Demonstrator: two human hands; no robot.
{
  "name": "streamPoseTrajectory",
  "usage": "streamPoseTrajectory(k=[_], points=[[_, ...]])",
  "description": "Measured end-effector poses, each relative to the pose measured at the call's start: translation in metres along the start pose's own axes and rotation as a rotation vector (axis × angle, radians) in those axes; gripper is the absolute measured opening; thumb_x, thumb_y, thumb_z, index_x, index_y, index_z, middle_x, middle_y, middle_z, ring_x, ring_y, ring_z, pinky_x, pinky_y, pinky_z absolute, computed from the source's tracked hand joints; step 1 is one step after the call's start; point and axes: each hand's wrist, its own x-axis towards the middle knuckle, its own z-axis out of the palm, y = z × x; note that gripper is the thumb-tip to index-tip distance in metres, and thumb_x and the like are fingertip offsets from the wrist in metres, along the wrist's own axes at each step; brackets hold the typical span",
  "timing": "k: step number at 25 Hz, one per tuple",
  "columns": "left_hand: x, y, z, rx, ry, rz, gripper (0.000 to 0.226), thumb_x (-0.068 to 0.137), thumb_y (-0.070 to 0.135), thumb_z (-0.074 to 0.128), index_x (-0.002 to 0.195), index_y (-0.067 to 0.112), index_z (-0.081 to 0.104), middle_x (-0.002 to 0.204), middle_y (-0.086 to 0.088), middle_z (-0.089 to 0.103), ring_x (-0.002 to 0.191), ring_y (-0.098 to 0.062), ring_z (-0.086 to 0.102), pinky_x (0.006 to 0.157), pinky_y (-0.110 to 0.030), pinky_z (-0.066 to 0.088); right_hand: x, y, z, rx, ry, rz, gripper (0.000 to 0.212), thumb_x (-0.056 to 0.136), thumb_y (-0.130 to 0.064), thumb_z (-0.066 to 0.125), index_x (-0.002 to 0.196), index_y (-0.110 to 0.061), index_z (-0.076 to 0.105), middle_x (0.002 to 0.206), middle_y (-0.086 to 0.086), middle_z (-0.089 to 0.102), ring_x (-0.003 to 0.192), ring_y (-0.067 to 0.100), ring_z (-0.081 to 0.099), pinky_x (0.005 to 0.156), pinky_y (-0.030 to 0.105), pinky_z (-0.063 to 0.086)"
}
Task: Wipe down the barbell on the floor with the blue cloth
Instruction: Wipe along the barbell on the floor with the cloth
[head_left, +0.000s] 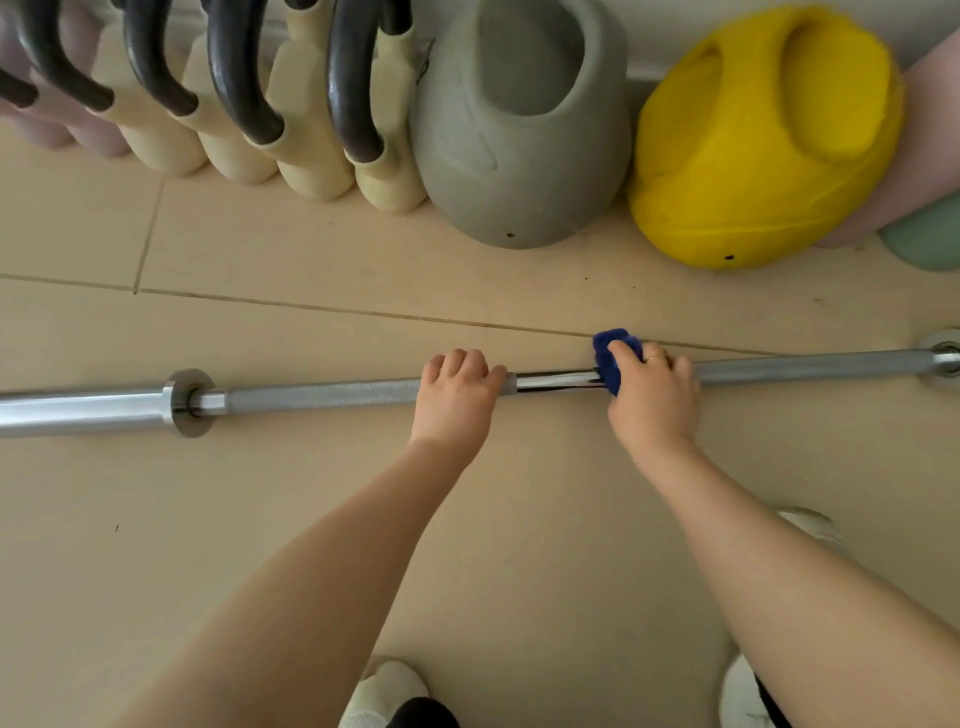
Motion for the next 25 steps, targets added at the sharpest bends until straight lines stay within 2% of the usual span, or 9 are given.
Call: streamPoseTrajectory(k=[7, 11, 13, 15, 17, 19, 21, 23, 25], points=[[0.004, -0.002, -0.002, 0.022, -0.003, 0.037, 0.04, 0.038, 0.004, 0.081, 0.075, 0.019, 0.073, 0.061, 0.0, 0.059, 0.06, -0.024, 0.061, 0.06, -0.026, 0.049, 0.004, -0.048, -0.005, 0.021, -0.099, -0.586, 0.057, 0.084, -0.013, 0.051, 0.135, -0.033, 0.036, 0.133, -0.001, 0.049, 0.108, 0.031, 0.046, 0.089, 0.036, 0.037], [0.009, -0.001, -0.003, 0.016, -0.016, 0.01, 0.043, 0.036, 0.0, 0.082, 0.074, 0.017, 0.075, 0.066, 0.0, 0.065, 0.068, -0.025, 0.064, 0.06, -0.027, 0.05, 0.005, 0.004, -0.002, -0.008, 0.053, -0.074, 0.056, 0.083, -0.013, 0.057, 0.133, -0.029, 0.039, 0.132, 0.007, 0.049, 0.11, 0.035, 0.045, 0.088, 0.038, 0.033], [0.011, -0.002, -0.004, 0.015, -0.03, 0.011, 0.044, 0.034, -0.001, 0.082, 0.075, 0.017, 0.075, 0.066, -0.001, 0.064, 0.068, -0.026, 0.065, 0.06, -0.027, 0.051, -0.005, 0.003, -0.001, 0.056, 0.057, 0.072, 0.057, 0.082, -0.009, 0.058, 0.133, -0.026, 0.04, 0.135, 0.009, 0.046, 0.112, 0.036, 0.042, 0.088, 0.039, 0.033], [0.012, -0.001, -0.004, 0.024, -0.04, 0.017, 0.046, 0.034, -0.001, 0.08, 0.075, 0.017, 0.074, 0.066, 0.0, 0.064, 0.068, -0.026, 0.065, 0.059, -0.027, 0.051, -0.01, -0.018, -0.001, 0.108, 0.027, -0.042, 0.058, 0.081, -0.01, 0.057, 0.133, -0.027, 0.04, 0.136, 0.006, 0.046, 0.113, 0.035, 0.042, 0.089, 0.038, 0.034], [0.013, 0.001, -0.007, 0.058, -0.06, -0.01, 0.044, 0.035, 0.003, 0.081, 0.075, 0.019, 0.073, 0.067, 0.001, 0.064, 0.069, -0.025, 0.064, 0.059, -0.026, 0.05, -0.009, -0.04, 0.002, 0.129, -0.035, -0.304, 0.059, 0.082, -0.01, 0.055, 0.135, -0.028, 0.039, 0.134, 0.004, 0.046, 0.111, 0.034, 0.042, 0.09, 0.037, 0.035], [0.015, 0.0, -0.011, 0.049, -0.091, -0.06, 0.039, 0.055, 0.006, 0.077, 0.091, 0.017, 0.072, 0.085, -0.001, 0.066, 0.088, -0.026, 0.062, 0.071, -0.03, 0.048, -0.001, -0.049, 0.001, 0.118, -0.067, -0.456, 0.059, 0.083, -0.007, 0.053, 0.136, -0.027, 0.037, 0.133, 0.004, 0.047, 0.109, 0.033, 0.042, 0.09, 0.037, 0.036], [0.018, 0.0, -0.013, -0.041, -0.176, -0.116, 0.043, 0.082, 0.002, 0.053, 0.122, 0.017, 0.058, 0.116, -0.004, 0.059, 0.115, -0.028, 0.045, 0.091, -0.034, 0.036, 0.015, -0.043, -0.001, 0.105, -0.036, -0.326, 0.055, 0.084, -0.007, 0.053, 0.134, -0.024, 0.039, 0.13, 0.008, 0.05, 0.109, 0.034, 0.043, 0.089, 0.039, 0.036], [0.022, -0.002, -0.014, -0.059, -0.23, -0.151, 0.05, 0.088, 0.0, 0.042, 0.133, 0.019, 0.048, 0.128, -0.003, 0.051, 0.123, -0.027, 0.035, 0.097, -0.034, 0.029, 0.017, -0.041, -0.005, 0.111, 0.012, -0.087, 0.05, 0.085, -0.008, 0.053, 0.132, -0.02, 0.04, 0.129, 0.012, 0.05, 0.112, 0.036, 0.043, 0.091, 0.041, 0.037], [0.028, -0.006, -0.015, -0.054, -0.236, -0.137, 0.051, 0.088, 0.002, 0.041, 0.135, 0.022, 0.045, 0.132, -0.001, 0.048, 0.126, -0.027, 0.032, 0.1, -0.034, 0.028, 0.01, -0.052, -0.009, 0.1, 0.002, -0.145, 0.046, 0.088, -0.01, 0.048, 0.133, -0.018, 0.04, 0.131, 0.012, 0.048, 0.113, 0.036, 0.041, 0.094, 0.041, 0.035]])
